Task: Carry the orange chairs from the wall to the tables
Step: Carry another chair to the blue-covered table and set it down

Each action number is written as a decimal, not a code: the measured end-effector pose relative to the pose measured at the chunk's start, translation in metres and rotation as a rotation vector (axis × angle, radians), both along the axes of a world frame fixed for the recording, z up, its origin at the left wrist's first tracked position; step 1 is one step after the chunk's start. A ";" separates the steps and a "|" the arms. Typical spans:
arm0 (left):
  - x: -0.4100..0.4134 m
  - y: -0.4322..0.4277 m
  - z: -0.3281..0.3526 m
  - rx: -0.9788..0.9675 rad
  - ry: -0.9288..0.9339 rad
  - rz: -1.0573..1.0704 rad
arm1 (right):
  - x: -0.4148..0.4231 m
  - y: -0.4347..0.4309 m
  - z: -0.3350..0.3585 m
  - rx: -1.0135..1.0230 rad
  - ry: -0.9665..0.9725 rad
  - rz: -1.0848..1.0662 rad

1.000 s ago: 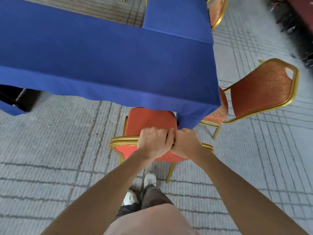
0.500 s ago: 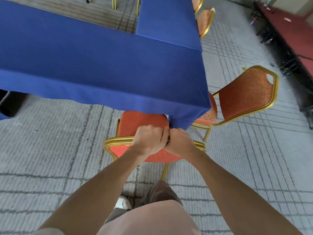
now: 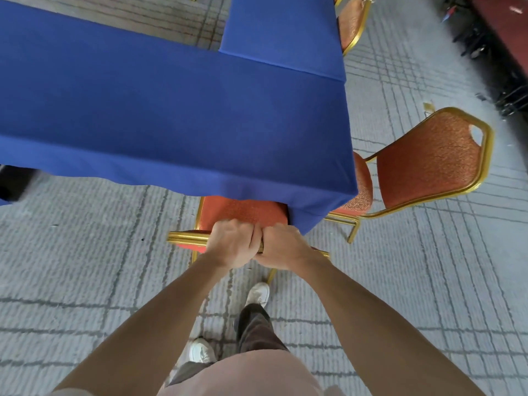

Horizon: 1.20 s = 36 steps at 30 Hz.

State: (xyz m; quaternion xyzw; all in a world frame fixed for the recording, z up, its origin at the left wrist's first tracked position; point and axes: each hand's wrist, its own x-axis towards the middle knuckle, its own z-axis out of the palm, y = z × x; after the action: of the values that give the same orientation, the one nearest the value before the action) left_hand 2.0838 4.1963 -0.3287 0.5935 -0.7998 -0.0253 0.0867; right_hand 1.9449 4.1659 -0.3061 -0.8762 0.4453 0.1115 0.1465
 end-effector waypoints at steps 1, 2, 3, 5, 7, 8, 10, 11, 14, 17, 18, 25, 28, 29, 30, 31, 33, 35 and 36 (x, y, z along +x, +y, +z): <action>0.001 0.000 -0.004 0.016 0.016 -0.017 | -0.002 -0.003 -0.003 -0.015 0.008 0.063; 0.002 -0.007 -0.009 0.016 0.018 -0.033 | -0.005 -0.015 -0.009 -0.034 0.000 0.116; 0.002 -0.011 -0.010 0.023 0.028 -0.049 | -0.008 -0.021 -0.011 -0.063 -0.010 0.148; 0.005 -0.028 -0.007 0.001 0.033 -0.057 | -0.008 -0.036 -0.011 -0.213 -0.102 0.170; 0.008 -0.049 0.000 -0.048 0.042 -0.036 | -0.001 -0.056 -0.008 -0.306 -0.145 0.136; 0.010 -0.055 0.002 -0.069 0.033 -0.045 | 0.001 -0.060 -0.006 -0.296 -0.120 0.136; 0.013 -0.065 0.004 -0.104 -0.029 -0.112 | 0.002 -0.068 0.000 -0.229 -0.086 0.129; 0.014 -0.067 0.003 -0.125 -0.048 -0.128 | 0.000 -0.073 0.002 -0.209 -0.073 0.112; 0.015 -0.070 0.000 -0.097 -0.003 -0.119 | -0.001 -0.075 0.007 -0.197 -0.077 0.089; 0.013 -0.061 0.005 -0.089 -0.041 -0.150 | -0.002 -0.064 0.007 -0.168 -0.055 0.091; 0.013 -0.060 0.006 -0.132 -0.054 -0.154 | -0.002 -0.062 0.008 -0.158 -0.040 0.080; 0.008 -0.066 -0.001 -0.118 -0.142 -0.152 | 0.001 -0.055 -0.007 -0.099 -0.074 -0.154; 0.011 -0.083 -0.012 -0.086 -0.096 -0.092 | 0.006 -0.068 -0.017 -0.026 -0.117 -0.194; 0.011 -0.091 -0.015 -0.048 -0.029 -0.012 | 0.006 -0.076 -0.021 0.009 -0.123 -0.204; 0.009 -0.100 -0.018 -0.026 0.046 0.080 | 0.006 -0.086 -0.022 0.027 -0.118 -0.208; 0.007 -0.111 -0.019 -0.026 0.097 0.137 | 0.004 -0.098 -0.020 0.030 -0.106 -0.203; 0.002 -0.130 -0.024 -0.072 0.122 0.136 | -0.002 -0.124 -0.018 0.057 -0.074 -0.178; 0.003 -0.148 -0.025 -0.138 0.120 0.110 | -0.003 -0.138 -0.013 0.089 -0.093 -0.190; 0.008 -0.156 -0.023 -0.117 0.112 0.112 | 0.001 -0.143 -0.011 0.096 -0.118 -0.196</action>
State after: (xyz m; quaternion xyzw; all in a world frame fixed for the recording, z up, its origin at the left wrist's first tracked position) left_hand 2.0915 4.0401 -0.3514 0.6290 -0.7593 -0.0068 0.1669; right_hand 1.9458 4.0230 -0.3171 -0.8255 0.5136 0.0662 0.2244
